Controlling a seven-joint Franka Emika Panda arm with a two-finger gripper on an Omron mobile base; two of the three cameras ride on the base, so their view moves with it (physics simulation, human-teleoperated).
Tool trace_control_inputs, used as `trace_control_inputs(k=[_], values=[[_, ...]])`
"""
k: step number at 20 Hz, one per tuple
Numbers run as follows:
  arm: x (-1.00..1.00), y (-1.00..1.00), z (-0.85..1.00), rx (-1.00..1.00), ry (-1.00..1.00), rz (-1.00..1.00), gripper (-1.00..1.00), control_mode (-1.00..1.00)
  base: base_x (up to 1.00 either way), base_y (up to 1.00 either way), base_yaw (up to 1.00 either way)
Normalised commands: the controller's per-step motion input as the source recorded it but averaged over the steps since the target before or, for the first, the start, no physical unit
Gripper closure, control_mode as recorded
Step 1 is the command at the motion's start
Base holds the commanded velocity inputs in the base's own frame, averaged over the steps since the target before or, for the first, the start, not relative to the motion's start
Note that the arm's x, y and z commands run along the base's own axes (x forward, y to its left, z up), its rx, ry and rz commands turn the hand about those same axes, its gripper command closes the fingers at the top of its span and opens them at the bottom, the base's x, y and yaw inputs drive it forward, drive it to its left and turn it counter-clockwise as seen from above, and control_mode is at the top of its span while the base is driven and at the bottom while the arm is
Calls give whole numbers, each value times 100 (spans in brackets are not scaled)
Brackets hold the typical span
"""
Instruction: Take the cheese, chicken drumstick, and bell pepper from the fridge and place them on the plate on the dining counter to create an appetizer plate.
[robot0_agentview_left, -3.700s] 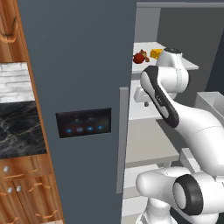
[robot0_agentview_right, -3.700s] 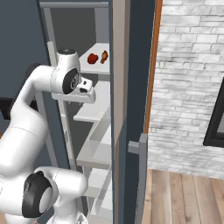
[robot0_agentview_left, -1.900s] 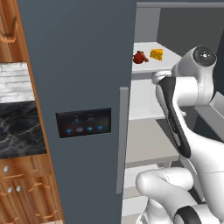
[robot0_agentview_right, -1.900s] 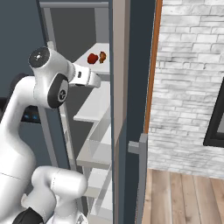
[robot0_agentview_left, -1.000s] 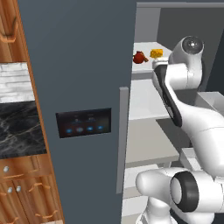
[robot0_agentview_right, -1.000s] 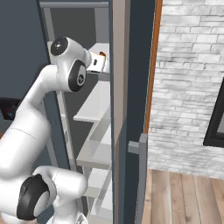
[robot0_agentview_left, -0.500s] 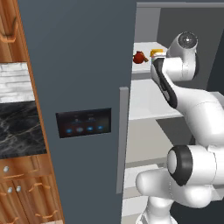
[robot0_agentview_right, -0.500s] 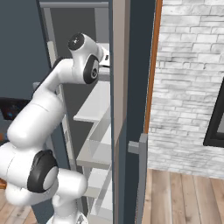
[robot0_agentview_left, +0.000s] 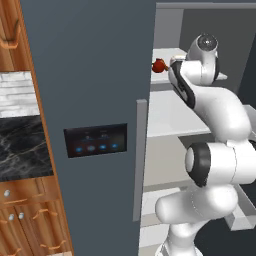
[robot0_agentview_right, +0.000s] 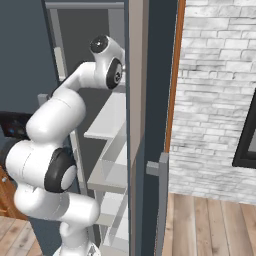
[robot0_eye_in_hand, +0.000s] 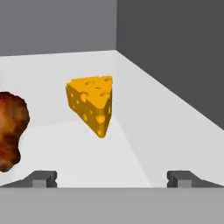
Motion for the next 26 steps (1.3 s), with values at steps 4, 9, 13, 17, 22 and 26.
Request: trace_control_inputs(k=[4, 9, 13, 17, 22, 26], values=[[44, -10, 0, 0, 0, 0, -100, -100, 0, 0, 0], [47, -4, 0, 0, 0, 0, -100, -100, 0, 0, 0], [48, 0, 0, 0, 0, 0, -100, -100, 0, 0, 0], [48, -5, 0, 0, 0, 0, -100, -100, 0, 0, 0], [23, -7, -15, 0, 0, 0, -100, -100, 0, 0, 0], [0, -11, -40, 0, 0, 0, -100, -100, 0, 0, 0]])
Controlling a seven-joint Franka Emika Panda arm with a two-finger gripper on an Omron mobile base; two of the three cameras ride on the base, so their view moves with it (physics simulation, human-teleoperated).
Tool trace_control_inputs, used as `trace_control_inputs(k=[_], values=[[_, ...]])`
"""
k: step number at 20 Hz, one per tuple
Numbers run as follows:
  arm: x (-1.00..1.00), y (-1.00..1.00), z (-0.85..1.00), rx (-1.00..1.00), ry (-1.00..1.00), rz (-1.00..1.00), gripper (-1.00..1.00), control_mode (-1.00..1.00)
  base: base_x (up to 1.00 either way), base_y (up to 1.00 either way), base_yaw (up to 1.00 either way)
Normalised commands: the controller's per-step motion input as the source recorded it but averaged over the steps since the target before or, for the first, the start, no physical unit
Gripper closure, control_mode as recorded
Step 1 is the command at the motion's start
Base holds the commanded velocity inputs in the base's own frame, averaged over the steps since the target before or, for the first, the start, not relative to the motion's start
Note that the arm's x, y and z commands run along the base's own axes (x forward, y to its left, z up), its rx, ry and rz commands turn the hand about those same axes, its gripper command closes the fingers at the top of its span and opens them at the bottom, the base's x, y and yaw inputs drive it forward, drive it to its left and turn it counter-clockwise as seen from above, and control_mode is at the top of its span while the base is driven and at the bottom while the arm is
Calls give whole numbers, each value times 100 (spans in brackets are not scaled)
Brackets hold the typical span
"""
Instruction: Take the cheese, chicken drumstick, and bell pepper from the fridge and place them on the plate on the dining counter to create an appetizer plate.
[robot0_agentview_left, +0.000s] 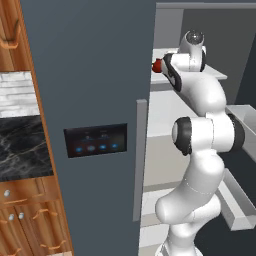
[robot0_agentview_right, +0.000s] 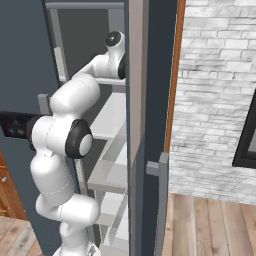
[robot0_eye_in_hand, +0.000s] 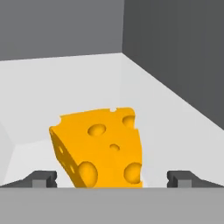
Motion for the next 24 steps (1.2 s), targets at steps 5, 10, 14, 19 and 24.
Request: trace_control_inputs(k=[5, 10, 14, 19, 24], values=[[0, -2, -29, 0, 0, 0, 100, -100, 0, 0, 0], [0, 0, 0, 0, 0, 0, 100, -100, 0, 0, 0], [-29, 0, -7, 0, 0, 0, 100, -100, 0, 0, 0], [-62, 16, -2, -1, 0, 7, 100, -100, 0, 0, 0], [-84, 20, -5, -2, -1, 7, 100, -100, 0, 0, 0]])
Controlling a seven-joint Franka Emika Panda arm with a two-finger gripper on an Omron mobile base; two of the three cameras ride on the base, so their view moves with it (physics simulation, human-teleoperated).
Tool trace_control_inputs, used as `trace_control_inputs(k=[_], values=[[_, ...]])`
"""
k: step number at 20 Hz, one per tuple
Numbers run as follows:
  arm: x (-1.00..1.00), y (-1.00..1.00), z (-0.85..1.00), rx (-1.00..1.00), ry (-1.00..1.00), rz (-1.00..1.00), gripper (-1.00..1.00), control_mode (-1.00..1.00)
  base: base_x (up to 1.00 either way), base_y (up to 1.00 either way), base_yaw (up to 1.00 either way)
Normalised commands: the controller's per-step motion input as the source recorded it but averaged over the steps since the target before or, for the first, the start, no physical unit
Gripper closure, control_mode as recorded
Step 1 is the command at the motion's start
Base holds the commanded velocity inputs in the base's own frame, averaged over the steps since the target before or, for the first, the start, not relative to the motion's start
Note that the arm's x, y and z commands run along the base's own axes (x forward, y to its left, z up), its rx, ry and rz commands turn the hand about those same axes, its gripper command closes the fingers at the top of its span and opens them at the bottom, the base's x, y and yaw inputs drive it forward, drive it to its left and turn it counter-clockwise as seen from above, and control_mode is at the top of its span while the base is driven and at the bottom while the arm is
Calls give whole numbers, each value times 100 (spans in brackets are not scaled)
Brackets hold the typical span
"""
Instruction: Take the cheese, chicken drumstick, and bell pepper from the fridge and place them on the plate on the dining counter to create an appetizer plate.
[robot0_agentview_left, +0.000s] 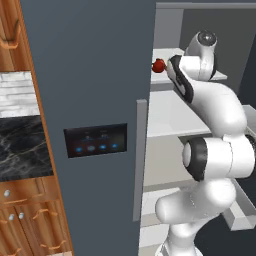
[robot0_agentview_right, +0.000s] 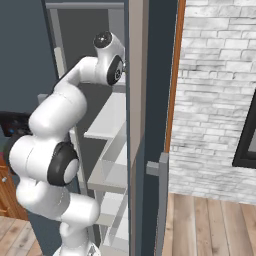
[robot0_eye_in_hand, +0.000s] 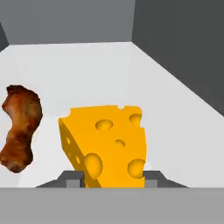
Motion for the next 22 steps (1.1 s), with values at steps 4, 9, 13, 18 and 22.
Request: trace_control_inputs(k=[4, 9, 13, 18, 22], values=[[-100, 17, -4, -2, -6, 2, 100, -100, 0, 0, 0], [-100, 34, 0, -4, -14, 0, 100, -100, 0, 0, 0], [-100, 15, 0, -2, -16, 0, 100, -100, 0, 0, 0], [-87, 0, 0, 0, -15, 0, 100, -100, 0, 0, 0], [-71, 0, 0, 0, -6, 0, 100, -100, 0, 0, 0]])
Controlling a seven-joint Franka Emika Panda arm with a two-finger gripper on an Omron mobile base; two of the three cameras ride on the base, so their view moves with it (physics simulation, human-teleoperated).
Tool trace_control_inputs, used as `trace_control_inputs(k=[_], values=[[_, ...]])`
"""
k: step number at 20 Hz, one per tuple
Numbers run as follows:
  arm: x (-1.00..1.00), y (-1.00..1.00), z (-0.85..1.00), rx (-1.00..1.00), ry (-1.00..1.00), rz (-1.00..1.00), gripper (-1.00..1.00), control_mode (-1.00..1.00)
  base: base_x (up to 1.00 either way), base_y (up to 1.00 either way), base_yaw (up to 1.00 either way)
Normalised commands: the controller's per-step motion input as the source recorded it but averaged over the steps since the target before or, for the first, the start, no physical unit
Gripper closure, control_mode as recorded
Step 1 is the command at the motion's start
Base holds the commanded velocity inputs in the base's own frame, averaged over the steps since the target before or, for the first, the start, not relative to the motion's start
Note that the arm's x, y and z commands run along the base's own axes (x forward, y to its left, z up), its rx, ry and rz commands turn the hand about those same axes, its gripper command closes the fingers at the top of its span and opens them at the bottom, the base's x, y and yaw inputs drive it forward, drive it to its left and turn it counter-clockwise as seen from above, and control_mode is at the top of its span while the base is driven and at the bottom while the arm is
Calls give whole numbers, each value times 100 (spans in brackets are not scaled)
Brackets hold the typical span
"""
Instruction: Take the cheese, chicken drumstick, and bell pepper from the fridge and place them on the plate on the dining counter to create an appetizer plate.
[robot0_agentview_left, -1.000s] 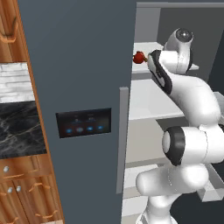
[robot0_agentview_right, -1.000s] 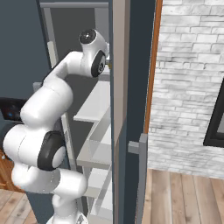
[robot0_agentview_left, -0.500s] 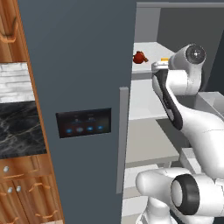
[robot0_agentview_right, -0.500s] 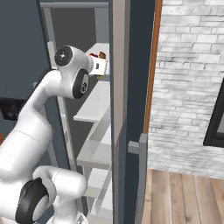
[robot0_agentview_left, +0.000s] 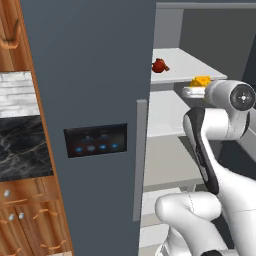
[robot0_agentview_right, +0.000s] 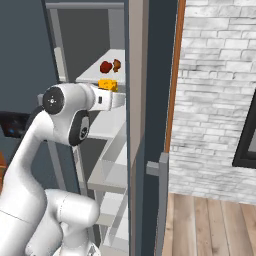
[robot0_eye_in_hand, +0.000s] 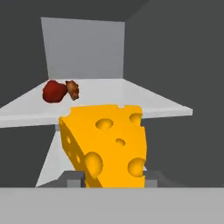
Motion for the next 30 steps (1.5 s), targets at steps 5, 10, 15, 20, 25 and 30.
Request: trace_control_inputs(k=[5, 10, 15, 20, 25, 30], values=[[-55, 12, 0, 0, 0, 0, 100, -100, 0, 0, 0], [-34, 32, 0, 0, 0, 0, 100, -100, 0, 0, 0], [-2, 6, 0, 0, 0, 0, 100, 100, -20, 21, 0], [0, 0, 0, 0, 0, 0, 100, 100, -55, 30, -6], [0, 0, 0, 0, 0, 0, 100, 100, -56, 62, -5], [0, 0, 0, 0, 0, 0, 100, 100, -10, 99, 0]])
